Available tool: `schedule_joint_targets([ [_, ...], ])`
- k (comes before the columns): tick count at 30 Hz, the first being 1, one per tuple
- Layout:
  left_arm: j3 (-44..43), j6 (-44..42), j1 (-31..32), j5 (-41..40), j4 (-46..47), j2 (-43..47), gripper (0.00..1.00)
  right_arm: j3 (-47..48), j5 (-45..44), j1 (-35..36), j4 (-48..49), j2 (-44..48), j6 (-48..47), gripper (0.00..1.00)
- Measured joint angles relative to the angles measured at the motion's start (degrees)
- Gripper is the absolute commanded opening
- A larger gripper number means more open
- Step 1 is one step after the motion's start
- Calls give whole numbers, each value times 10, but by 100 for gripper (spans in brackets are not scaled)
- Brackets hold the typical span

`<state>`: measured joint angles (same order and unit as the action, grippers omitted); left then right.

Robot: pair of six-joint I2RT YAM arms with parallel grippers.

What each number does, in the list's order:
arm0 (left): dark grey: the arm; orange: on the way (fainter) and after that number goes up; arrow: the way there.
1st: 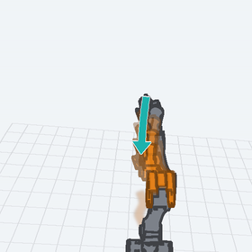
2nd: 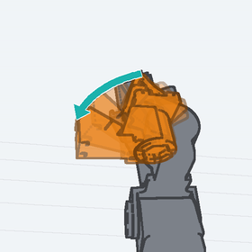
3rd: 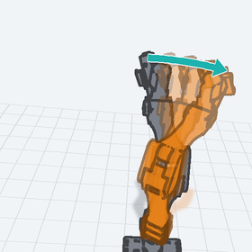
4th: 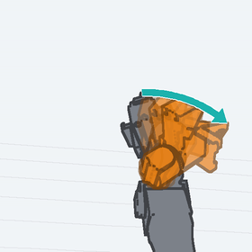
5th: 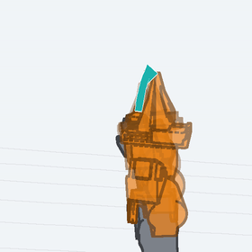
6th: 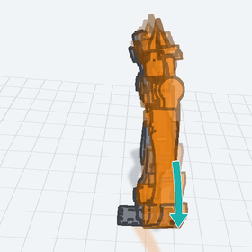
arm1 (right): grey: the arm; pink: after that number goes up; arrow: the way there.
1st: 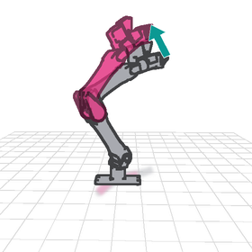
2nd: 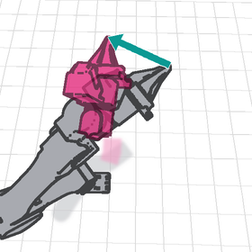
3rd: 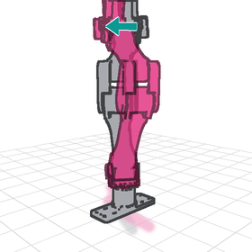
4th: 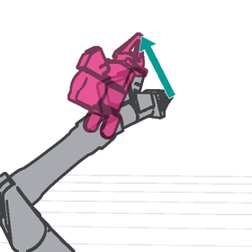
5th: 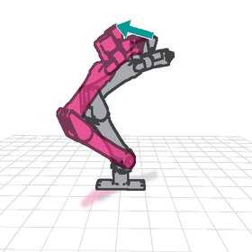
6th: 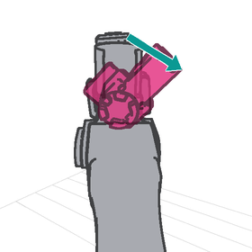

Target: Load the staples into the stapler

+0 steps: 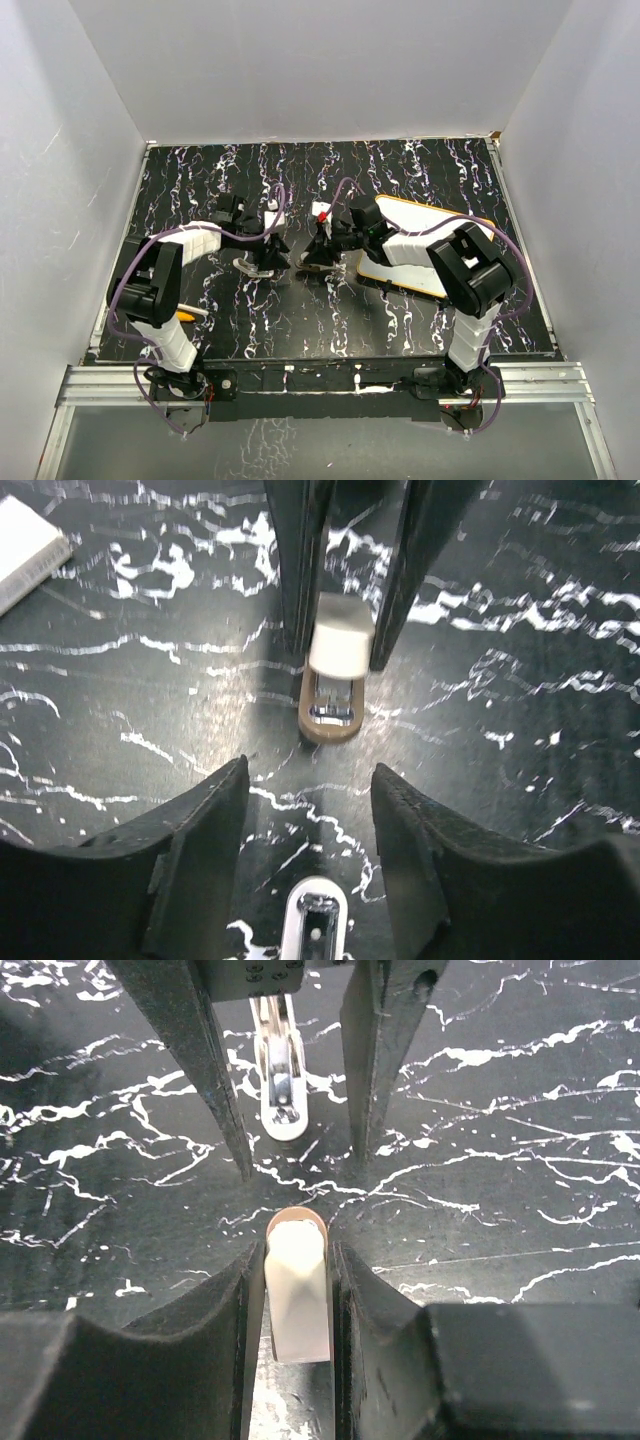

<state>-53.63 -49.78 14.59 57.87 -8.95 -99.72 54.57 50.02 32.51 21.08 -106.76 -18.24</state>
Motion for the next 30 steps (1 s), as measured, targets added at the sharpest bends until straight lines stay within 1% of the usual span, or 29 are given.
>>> schedule_joint_targets([
  [2,-4,25,5,15,10,10,57,0,9,0,1,9,11,8],
  [5,-4,72,15,32,45,21,59,0,17,0,2,17,24,8],
  [8,-2,123,27,42,95,22,55,0,26,0,2,21,37,8],
  [11,-1,158,34,47,122,21,51,0,27,0,1,21,44,8],
  [15,-1,163,36,55,123,15,53,0,27,-3,2,25,53,8],
  [19,-1,135,37,65,101,15,53,0,28,-3,2,30,61,8],
  [22,-1,115,37,69,81,15,47,0,29,-3,2,32,63,8],
  [26,-1,96,37,71,64,15,34,0,29,-3,2,32,65,8],
  [30,-1,84,37,73,54,14,24,1,29,-3,2,32,71,8],
])
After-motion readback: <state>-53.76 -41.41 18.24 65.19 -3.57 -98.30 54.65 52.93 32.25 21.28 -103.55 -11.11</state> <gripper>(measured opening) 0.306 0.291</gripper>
